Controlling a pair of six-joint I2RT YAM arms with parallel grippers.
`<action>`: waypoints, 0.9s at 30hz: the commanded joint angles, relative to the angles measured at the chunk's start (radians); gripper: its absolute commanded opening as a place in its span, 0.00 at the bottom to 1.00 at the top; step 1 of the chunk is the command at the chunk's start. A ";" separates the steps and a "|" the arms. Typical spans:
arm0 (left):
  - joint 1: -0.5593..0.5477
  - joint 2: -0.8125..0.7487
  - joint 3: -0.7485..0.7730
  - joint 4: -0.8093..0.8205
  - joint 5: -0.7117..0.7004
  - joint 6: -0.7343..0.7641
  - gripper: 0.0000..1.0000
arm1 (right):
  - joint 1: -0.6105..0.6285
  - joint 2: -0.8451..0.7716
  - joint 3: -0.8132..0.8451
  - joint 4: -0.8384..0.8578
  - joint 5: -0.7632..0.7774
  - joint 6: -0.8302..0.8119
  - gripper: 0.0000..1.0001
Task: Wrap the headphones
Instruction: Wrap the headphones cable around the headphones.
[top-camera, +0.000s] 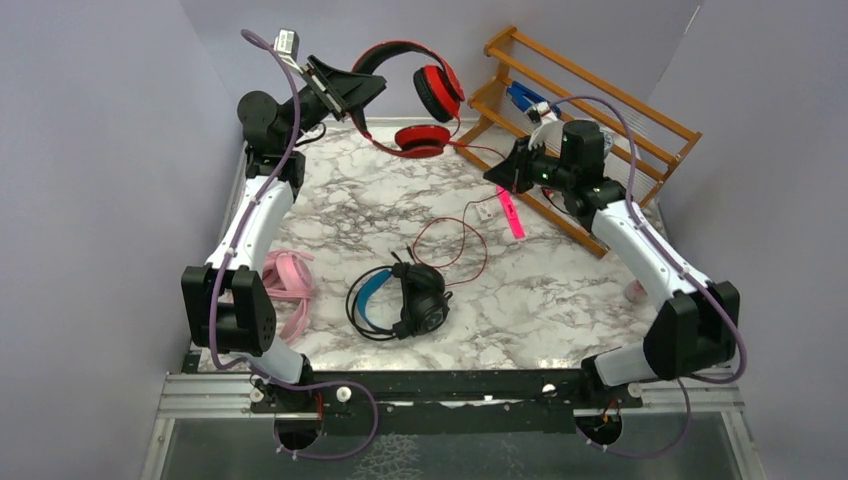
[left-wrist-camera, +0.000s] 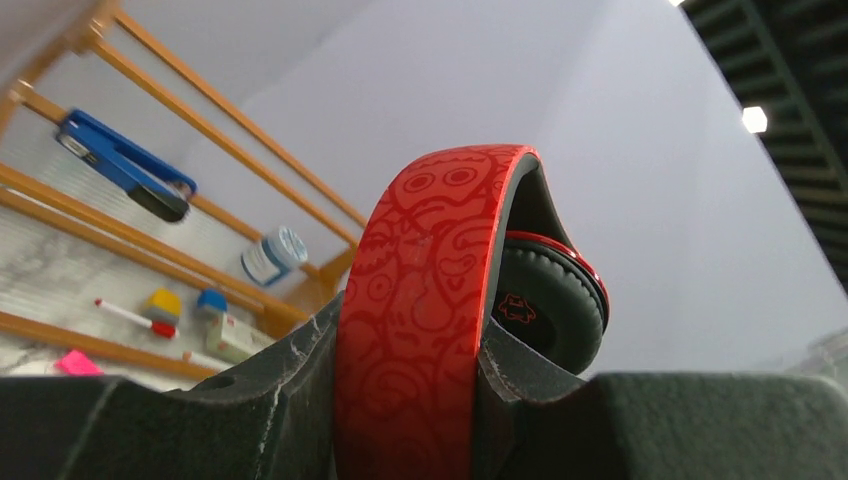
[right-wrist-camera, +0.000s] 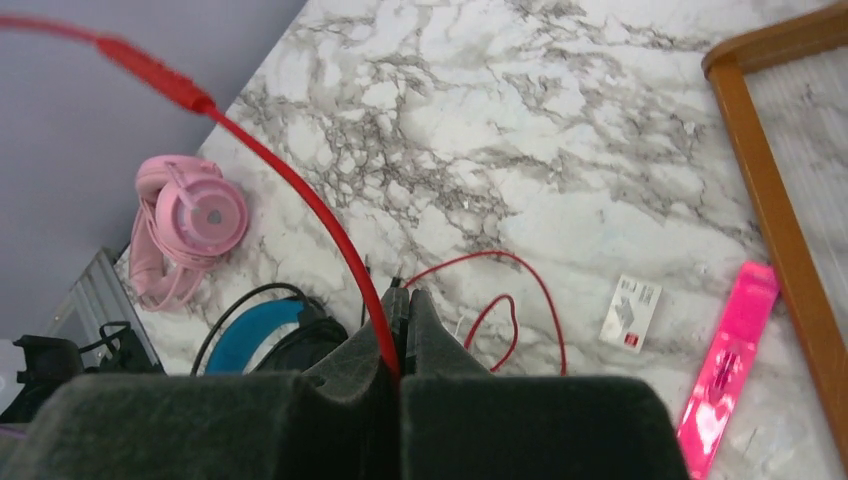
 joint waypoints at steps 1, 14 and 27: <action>-0.039 -0.033 0.068 0.089 0.252 0.026 0.00 | -0.043 0.160 0.158 0.122 -0.234 0.010 0.00; -0.208 -0.025 -0.021 0.090 0.481 0.190 0.00 | -0.038 0.362 0.433 0.028 -0.700 -0.021 0.01; -0.229 -0.025 0.116 -0.951 -0.062 1.116 0.00 | -0.036 0.486 1.105 -0.918 -0.293 -0.285 0.01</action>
